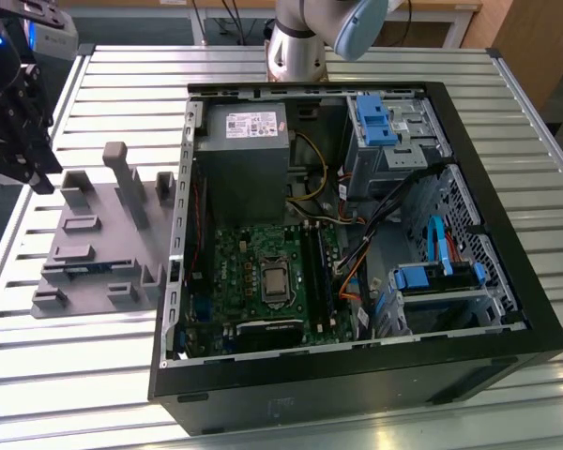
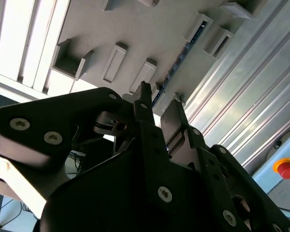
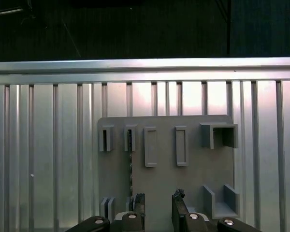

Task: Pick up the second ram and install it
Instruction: 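Pick up the second ram and move it above second insertion slot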

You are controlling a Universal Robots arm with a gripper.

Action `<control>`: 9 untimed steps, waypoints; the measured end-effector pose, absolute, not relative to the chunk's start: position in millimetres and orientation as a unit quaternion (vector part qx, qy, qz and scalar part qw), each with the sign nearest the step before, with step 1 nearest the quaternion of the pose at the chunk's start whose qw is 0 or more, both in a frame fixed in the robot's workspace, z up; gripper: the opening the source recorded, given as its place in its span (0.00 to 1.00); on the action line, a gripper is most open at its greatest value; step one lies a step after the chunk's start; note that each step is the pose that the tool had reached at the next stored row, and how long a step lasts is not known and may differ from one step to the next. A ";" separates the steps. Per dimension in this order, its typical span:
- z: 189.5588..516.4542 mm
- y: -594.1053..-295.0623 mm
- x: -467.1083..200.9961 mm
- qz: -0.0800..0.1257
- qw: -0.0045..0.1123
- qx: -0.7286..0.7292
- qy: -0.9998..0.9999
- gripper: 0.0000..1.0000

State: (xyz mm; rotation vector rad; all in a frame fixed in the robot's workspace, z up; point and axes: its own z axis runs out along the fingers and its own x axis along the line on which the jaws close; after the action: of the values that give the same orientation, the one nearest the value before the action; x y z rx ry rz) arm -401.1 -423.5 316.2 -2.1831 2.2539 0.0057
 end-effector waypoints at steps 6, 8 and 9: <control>313.4 -423.6 -401.2 0.002 0.002 -0.696 0.718 0.36; 313.0 -423.9 -401.3 0.002 0.002 -0.696 0.718 0.36; 312.8 -423.9 -401.2 0.002 0.002 -0.696 0.718 0.36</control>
State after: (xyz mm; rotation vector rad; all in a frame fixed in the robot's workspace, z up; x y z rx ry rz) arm -401.2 -423.9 312.8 -2.1835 2.2545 0.0051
